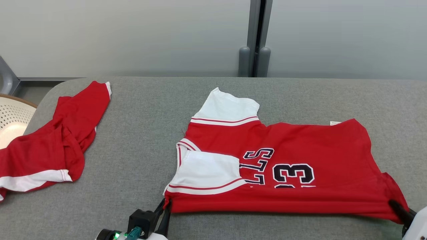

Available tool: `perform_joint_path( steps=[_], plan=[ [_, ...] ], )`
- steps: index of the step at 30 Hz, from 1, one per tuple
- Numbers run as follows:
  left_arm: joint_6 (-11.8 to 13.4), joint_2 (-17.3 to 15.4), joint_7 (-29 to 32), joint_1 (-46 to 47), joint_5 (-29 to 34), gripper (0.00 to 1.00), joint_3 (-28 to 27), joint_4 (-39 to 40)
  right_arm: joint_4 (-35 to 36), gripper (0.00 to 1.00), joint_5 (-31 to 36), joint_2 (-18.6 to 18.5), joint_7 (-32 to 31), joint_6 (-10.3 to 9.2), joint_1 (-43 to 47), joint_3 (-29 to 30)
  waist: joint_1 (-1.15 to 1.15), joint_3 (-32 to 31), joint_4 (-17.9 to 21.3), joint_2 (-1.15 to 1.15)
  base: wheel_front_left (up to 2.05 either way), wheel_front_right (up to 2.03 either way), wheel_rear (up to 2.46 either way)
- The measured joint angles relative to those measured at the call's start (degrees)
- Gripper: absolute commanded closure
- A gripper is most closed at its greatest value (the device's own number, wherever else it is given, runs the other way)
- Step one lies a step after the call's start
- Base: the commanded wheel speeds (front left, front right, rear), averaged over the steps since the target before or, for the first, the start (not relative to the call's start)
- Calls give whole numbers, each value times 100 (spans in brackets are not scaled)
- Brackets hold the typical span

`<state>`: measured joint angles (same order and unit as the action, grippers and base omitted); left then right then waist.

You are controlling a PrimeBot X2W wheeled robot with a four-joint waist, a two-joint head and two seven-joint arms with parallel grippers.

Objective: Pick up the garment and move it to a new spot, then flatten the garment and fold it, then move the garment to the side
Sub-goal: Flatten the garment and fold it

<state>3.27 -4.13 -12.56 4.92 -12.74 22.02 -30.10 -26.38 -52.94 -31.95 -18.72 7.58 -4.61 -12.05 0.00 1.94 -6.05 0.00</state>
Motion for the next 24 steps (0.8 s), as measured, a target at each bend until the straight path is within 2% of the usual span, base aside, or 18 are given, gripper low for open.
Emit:
perform_joint_path(
  steps=[2, 3, 4, 5, 6, 11, 14, 17, 21, 24],
  plan=[
    [8, -1, 46, -9, -12, 100, 37, 4, 20, 100, 111, 76, -22, 0, 103, 58, 0, -3, -3, 0, 0, 0, 0],
    [7, 1, 74, -10, -26, 81, 60, 2, 30, 76, 143, 130, -36, -1, 142, 100, 0, -6, -2, 0, 0, 0, 0],
    [8, 3, 111, -15, -34, 54, 86, -9, 58, 0, 175, 189, -46, -1, 176, 156, 0, -8, 2, 0, 0, 0, 0],
    [9, 2, 169, -31, -31, 11, 115, -34, 83, 0, 207, 246, -44, -1, 202, 212, 0, -9, 10, 0, 0, 0, 0],
    [9, -2, 203, -62, -30, 0, 141, -55, 99, 0, 243, 297, -35, -1, 212, 270, 0, -8, 21, 0, 0, 0, 0],
    [116, -29, 164, -98, -75, 0, 57, -60, 298, 0, 577, 447, 243, -8, 235, 510, 0, 25, 81, 0, 0, 0, 0],
    [280, -38, -68, -11, -153, 0, -164, 102, 456, 0, 887, 521, 693, -8, 207, 630, 0, 75, 111, 0, 0, 0, 0],
    [336, 0, -222, 186, -260, 0, -400, 525, 678, 0, 1084, 650, 1270, -8, 68, 686, 0, 150, 140, 0, 0, 0, 0],
    [334, 66, -244, 405, -287, 0, -748, 1355, 857, 0, 1382, 740, 1917, -8, -141, 575, 0, 292, 185, 0, 0, 0, 0],
    [248, 107, -252, 500, -212, 0, -775, 1492, 867, 0, 1545, 817, 2248, -8, -353, 454, 0, 436, 240, 0, 0, 0, 0]
  ],
)
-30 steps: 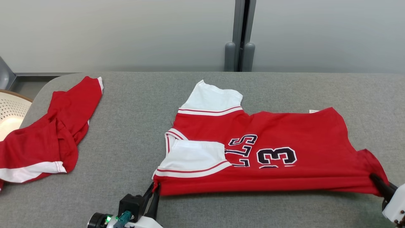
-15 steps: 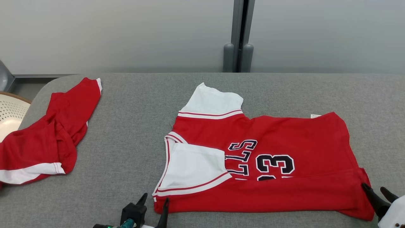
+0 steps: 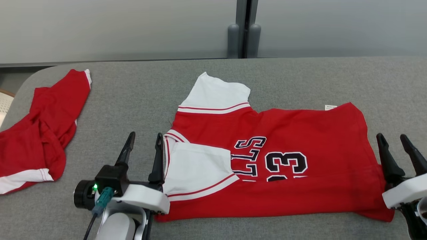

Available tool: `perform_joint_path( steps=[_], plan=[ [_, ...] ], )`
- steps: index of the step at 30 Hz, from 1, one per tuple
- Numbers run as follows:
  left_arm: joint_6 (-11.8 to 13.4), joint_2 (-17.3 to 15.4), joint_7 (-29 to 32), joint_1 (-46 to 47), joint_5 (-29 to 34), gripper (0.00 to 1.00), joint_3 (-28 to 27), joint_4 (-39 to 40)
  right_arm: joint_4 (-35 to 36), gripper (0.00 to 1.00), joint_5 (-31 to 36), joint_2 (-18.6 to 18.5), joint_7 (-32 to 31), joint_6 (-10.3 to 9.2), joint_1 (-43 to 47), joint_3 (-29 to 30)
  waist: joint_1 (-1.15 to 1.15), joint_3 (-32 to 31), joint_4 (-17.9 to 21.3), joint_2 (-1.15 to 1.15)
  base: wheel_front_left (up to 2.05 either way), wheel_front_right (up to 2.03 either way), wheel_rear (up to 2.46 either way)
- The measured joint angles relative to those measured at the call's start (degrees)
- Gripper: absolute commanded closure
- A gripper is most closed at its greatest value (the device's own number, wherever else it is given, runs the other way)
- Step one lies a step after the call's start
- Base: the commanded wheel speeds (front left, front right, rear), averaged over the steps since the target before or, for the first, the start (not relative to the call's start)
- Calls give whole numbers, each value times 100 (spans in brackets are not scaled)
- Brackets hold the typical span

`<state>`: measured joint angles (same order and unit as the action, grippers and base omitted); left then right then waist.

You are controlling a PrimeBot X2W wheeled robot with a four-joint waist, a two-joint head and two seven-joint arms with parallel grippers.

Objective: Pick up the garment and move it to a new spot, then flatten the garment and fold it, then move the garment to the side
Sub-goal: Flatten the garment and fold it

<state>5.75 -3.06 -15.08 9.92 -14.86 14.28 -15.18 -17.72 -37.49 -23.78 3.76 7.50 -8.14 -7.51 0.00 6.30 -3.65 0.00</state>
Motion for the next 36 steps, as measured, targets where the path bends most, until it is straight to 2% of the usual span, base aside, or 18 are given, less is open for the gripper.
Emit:
perform_joint_path(
  steps=[2, 6, 10, 15, 16, 17, 19, 20, 21, 26, 32, 36],
  plan=[
    [-42, 2, 0, 170, 83, 0, 36, -93, -5, 0, 145, 14, 155, 0, -198, -67, 0, 121, 45, 0, 0, 0, 0],
    [-142, 12, 91, 803, 281, 0, 304, -966, -88, 0, 280, 24, 290, 0, -599, -152, 0, 414, 147, 0, 0, 0, 0],
    [-211, -82, 285, 1812, 379, 0, 308, -1539, -148, 0, 421, 14, 298, 0, -1054, -285, 0, 770, 280, 0, 0, 0, 0],
    [-550, -240, 762, 2984, 400, 0, 333, -2096, -176, 0, 488, -8, 314, 0, -1649, -446, 0, 1285, 479, 0, 0, 0, 0],
    [-771, -368, 1125, 3495, 401, 0, 381, -2345, -189, 0, 510, -7, 331, 0, -1901, -533, 0, 1501, 569, 0, 0, 0, 0],
    [-877, -430, 1308, 3717, 400, 0, 404, -2479, -191, 0, 510, 1, 334, 0, -2018, -597, 0, 1610, 618, 0, 0, 0, 0],
    [-1025, -501, 1677, 4101, 314, 0, 411, -2739, -214, 0, 508, 22, 381, 0, -2204, -698, 0, 1814, 721, 0, 0, 0, 0],
    [-1025, -501, 1677, 4101, 314, 0, 411, -2739, -214, 0, 508, 22, 381, 0, -2204, -698, 0, 1814, 721, 0, 0, 0, 0],
    [-1127, -583, 1986, 4411, 275, 0, 456, -2987, -286, 0, 458, 59, 408, 0, -2330, -783, 0, 1964, 844, 0, 0, 0, 0],
    [-1232, -907, 2327, 5021, 252, 0, 542, -3384, -471, 0, 366, 170, 535, 0, -2626, -1000, 0, 2181, 1194, 0, 0, 0, 0],
    [-1283, -1068, 2721, 5453, 216, 0, 777, -3774, -680, 0, 211, 175, 688, 0, -2839, -1227, 0, 2370, 1466, 0, 0, 0, 0],
    [-1302, -1089, 2774, 5621, 118, 0, 877, -3944, -760, 0, 129, 178, 762, 0, -2963, -1355, 0, 2468, 1571, 0, 0, 0, 0]
  ],
)
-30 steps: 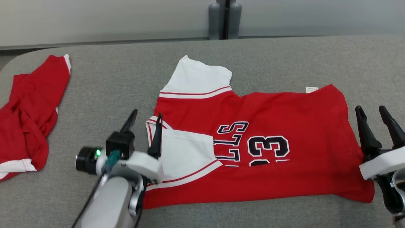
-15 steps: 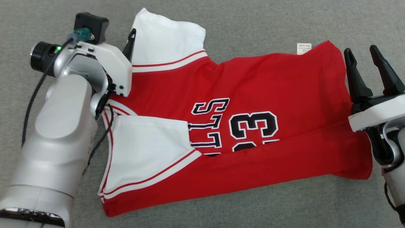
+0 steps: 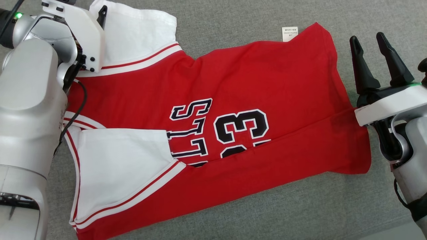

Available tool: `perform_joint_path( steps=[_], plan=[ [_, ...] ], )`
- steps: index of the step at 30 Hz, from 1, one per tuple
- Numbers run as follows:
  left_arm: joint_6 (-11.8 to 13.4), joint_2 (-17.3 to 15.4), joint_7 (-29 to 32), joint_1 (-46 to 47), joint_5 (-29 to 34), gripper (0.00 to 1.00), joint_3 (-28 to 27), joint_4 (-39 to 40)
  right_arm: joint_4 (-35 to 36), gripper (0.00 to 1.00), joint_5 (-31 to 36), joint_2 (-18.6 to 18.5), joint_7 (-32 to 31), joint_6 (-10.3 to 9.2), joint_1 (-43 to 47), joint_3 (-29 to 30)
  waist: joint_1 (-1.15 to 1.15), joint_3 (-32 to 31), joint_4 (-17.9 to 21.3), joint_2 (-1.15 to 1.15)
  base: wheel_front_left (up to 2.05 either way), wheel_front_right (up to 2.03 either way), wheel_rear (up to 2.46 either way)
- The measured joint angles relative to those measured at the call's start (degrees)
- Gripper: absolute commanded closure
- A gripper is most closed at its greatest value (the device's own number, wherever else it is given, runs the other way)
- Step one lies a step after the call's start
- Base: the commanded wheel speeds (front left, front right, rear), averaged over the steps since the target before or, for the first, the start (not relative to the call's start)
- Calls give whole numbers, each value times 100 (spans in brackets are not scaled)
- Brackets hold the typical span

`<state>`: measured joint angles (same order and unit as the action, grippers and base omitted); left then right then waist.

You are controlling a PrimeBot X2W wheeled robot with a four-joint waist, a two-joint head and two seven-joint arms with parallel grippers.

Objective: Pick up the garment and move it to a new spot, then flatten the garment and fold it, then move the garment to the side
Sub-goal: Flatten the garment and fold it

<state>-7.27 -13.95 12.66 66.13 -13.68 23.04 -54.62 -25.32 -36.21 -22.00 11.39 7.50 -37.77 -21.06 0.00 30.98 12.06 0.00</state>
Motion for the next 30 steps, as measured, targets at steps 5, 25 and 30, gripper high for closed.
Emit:
perform_joint_path(
  steps=[5, 25, 30],
  plan=[
    [-16, -52, 60, 147, -55, 0, 87, -266, -130, 0, -105, 3, 96, 0, -92, -125, 0, 99, 114, 0, 0, 0, 0],
    [-19, 123, -879, -79, -1377, 100, 650, 142, -584, 0, -312, -543, -307, 0, -431, -298, 0, -200, -429, 0, 0, 0, 0],
    [-19, 254, -1273, -343, -1582, 100, 666, 428, -704, 0, -532, -684, -809, 0, -522, -294, 0, -388, -768, 0, 0, 0, 0]
  ],
)
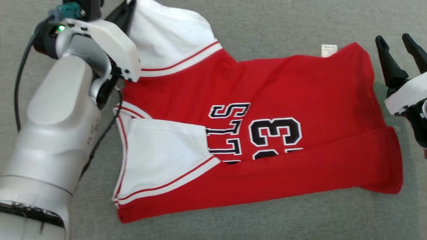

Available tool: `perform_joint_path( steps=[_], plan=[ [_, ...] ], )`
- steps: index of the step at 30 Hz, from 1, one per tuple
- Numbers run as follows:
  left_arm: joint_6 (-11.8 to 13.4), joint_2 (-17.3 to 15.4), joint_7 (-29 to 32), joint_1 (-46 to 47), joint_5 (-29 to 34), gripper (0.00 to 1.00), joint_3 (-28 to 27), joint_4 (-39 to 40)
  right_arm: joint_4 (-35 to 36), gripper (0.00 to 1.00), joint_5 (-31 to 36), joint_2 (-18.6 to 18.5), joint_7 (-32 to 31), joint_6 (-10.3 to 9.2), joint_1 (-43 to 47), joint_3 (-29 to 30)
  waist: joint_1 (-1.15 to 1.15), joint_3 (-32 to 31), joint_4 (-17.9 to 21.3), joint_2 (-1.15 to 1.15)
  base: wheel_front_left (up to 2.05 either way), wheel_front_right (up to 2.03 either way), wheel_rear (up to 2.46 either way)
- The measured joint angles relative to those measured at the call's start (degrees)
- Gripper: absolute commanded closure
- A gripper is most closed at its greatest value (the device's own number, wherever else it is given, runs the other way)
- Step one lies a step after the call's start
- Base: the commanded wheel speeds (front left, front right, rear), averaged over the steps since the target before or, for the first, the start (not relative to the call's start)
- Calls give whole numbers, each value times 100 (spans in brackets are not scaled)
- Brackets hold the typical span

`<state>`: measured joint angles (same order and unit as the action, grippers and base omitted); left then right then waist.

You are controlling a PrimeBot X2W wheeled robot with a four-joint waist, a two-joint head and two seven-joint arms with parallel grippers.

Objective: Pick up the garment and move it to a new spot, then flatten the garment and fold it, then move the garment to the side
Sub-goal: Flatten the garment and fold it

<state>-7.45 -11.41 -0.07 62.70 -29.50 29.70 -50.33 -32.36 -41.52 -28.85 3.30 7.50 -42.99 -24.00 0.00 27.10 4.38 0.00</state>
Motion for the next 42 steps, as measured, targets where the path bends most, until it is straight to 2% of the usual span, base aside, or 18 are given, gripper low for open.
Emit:
perform_joint_path(
  steps=[5, 11, 19, 23, 27, 35, 36, 38, 42],
  plan=[
    [0, 104, -166, -365, -234, 100, 135, 433, -301, 0, -310, -85, -627, 0, -121, -8, 0, -226, -417, 0, 0, 0, 0],
    [0, 123, -118, -649, -294, 100, 298, 860, -804, 0, -260, -218, -1252, -1, -373, -291, 0, -412, -798, 0, 0, 0, 0],
    [31, 94, -51, -821, -334, 100, 371, 1127, -1024, 0, -282, -332, -2265, 0, -545, -1045, 0, -491, -907, 0, 0, 0, 0],
    [53, 65, -44, -844, -341, 100, 381, 1190, -1054, 0, -385, -355, -2345, 0, -580, -1171, 0, -490, -870, 0, 0, 0, 0],
    [73, 52, -11, -852, -343, 100, 398, 1263, -1172, 0, -377, -403, -2154, 0, -680, -1191, 0, -437, -844, 0, 0, 0, 0],
    [123, 55, 13, -826, -385, 100, 425, 1306, -1266, 0, -505, -320, -2087, 0, -871, -1395, 0, -273, -892, 0, 0, 0, 0],
    [123, 54, 13, -826, -386, 100, 427, 1300, -1255, 51, -549, -333, -2091, 0, -876, -1415, 0, -262, -898, 0, 0, 0, 0],
    [143, 54, 4, -818, -392, 100, 430, 1282, -1244, 100, -604, -380, -2087, 0, -896, -1467, 0, -244, -906, 0, 0, 0, 0],
    [196, -15, -83, -774, -390, 100, 420, 1202, -1430, 100, -614, -452, -1737, 0, -951, -1462, 0, -240, -891, 0, 0, 0, 0]
  ],
)
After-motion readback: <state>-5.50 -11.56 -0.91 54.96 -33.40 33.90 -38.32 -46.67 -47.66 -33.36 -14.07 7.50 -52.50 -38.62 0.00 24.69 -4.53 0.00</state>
